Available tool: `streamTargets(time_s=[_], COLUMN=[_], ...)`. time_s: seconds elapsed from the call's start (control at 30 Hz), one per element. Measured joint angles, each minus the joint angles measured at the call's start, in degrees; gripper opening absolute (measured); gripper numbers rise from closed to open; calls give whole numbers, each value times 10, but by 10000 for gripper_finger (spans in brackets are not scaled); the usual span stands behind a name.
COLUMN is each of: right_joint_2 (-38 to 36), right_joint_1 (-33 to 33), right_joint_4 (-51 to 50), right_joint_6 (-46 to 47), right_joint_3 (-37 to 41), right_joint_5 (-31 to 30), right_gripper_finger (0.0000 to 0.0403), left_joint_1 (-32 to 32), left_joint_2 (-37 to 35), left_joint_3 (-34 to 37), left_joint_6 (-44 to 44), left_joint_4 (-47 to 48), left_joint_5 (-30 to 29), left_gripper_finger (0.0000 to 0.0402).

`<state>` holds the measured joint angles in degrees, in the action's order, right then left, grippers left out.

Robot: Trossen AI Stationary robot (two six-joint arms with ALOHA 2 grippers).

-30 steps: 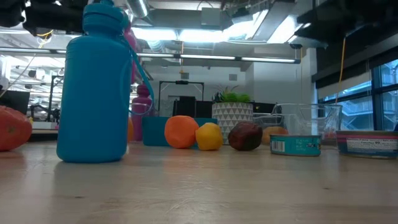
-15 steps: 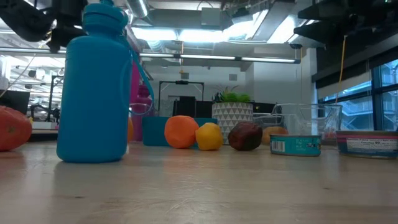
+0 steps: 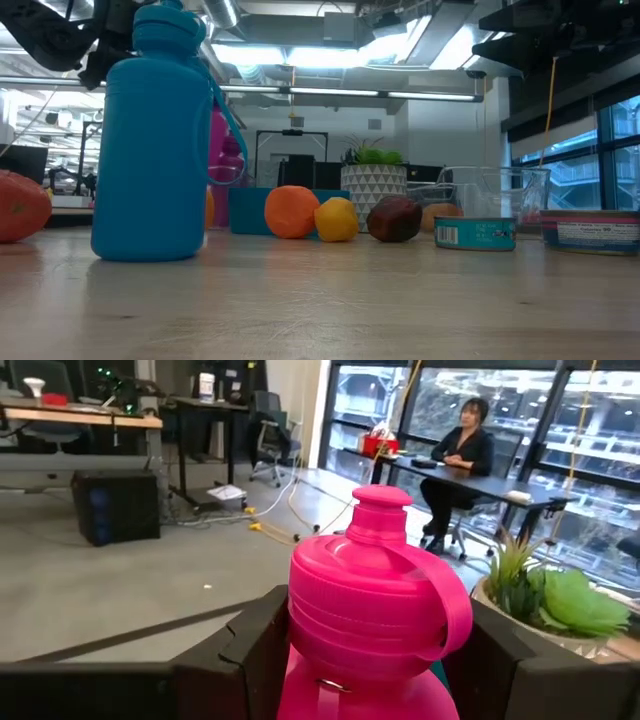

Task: Pick & Place Food Item
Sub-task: Put the pink water bottle into the left transparent bin

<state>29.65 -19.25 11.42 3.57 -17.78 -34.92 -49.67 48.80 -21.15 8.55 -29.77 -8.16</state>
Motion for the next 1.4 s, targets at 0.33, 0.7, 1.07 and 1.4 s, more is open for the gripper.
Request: streamTargets(time_s=[0.33, 0.7, 1.07, 1.4], right_joint_2=[0, 0, 0, 0], right_joint_1=[0, 0, 0, 0], right_joint_4=[0, -1, -1, -1], right_joint_6=[1, 3, 4, 4], right_joint_3=[0, 0, 0, 0], right_joint_5=[15, 15, 15, 15], right_gripper_finger=[279, 279, 279, 279], left_joint_1=[38, 76, 95, 95], left_joint_2=[0, 0, 10, 100], left_joint_3=[0, 0, 0, 0], left_joint_6=[-2, -5, -43, -62], left_joint_4=[10, 17, -7, -90], left_joint_5=[-52, -73, -47, -26], left_gripper_finger=[181, 179, 178, 178])
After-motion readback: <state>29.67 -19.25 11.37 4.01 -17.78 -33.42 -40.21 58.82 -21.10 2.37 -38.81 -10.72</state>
